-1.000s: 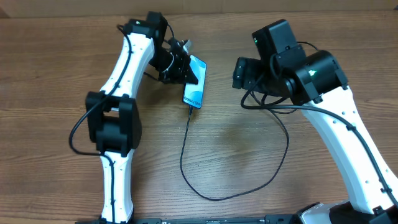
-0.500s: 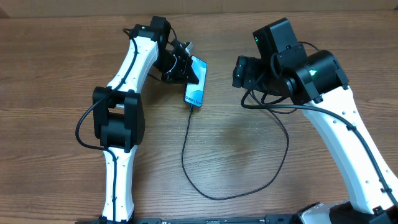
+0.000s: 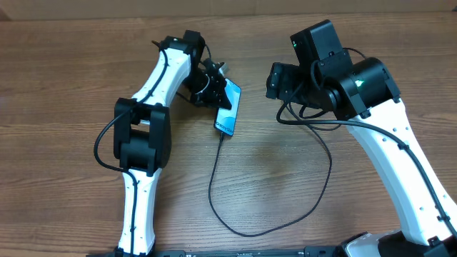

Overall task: Plug charger to phone and switch on socket
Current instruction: 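Lower the phone with the left gripper and lay it flat on the table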

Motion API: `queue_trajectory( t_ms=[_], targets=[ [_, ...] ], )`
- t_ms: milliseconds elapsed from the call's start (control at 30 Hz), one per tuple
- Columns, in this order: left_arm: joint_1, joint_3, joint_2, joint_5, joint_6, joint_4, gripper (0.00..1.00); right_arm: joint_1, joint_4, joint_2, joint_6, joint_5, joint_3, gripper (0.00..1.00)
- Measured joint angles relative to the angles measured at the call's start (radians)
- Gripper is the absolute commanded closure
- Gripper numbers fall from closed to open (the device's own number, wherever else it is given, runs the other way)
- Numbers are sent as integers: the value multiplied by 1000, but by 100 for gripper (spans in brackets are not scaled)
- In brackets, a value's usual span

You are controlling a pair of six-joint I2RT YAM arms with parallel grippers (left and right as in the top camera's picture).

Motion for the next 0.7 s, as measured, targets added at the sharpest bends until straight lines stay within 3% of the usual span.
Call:
queue_trajectory(
  t_ms=[400,700],
  targets=[
    [-6,-25,0,-90,-124,39,92,0,0,0,0,0,0,12],
    [-5,-26,0,-170,-176,35,62,0,-14,0,0,0,0,11]
  ],
)
